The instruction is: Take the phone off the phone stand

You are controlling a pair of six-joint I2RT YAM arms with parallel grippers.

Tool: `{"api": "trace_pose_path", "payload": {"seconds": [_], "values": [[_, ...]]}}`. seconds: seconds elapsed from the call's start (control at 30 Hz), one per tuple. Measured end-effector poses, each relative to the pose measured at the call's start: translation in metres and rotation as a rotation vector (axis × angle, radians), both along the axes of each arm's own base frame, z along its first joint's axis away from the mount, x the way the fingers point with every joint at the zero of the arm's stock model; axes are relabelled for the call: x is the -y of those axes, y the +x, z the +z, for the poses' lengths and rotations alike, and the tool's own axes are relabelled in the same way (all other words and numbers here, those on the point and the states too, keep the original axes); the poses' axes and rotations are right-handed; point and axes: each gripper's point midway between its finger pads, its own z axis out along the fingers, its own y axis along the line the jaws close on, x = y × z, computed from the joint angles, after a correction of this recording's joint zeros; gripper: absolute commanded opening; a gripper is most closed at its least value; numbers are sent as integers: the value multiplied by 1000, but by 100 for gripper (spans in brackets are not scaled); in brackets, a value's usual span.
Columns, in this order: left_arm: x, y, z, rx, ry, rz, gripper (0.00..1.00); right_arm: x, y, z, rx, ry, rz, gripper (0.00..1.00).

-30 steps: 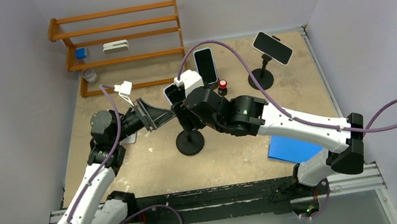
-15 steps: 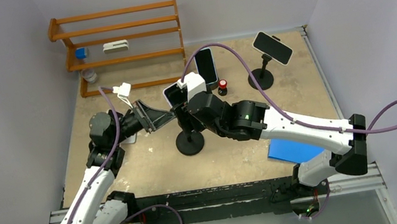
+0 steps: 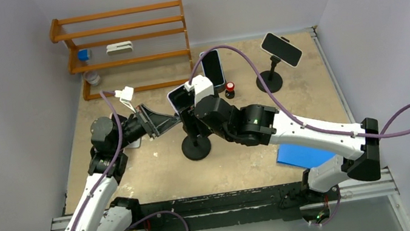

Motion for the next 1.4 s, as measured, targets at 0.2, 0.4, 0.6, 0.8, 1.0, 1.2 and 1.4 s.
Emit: {"api": "trace_pose_path", "payload": {"seconds": [0.2,0.4,0.6,0.8,1.0,1.2,1.4], "values": [[-1,-1,-1,10,10,1,0,1,-2,0,-5,4,5,0],[-2,1,-2,7,11,6,0,0,-2,1,-5,12,10,0],[-1,3,-1,5,16,2,0,-1,-1,3,-9,13,23,0],[-2,4,-1,10,28,2,0,-3,0,4,-12,9,30,0],[-3,3,-1,13,27,4,0,-2,-2,4,-29,18,38,0],[-3,1,-1,19,26,8,0,0,-5,5,-33,46,43,0],[-4,-1,-3,19,26,8,0,1,-11,8,-44,88,57,0]]}}
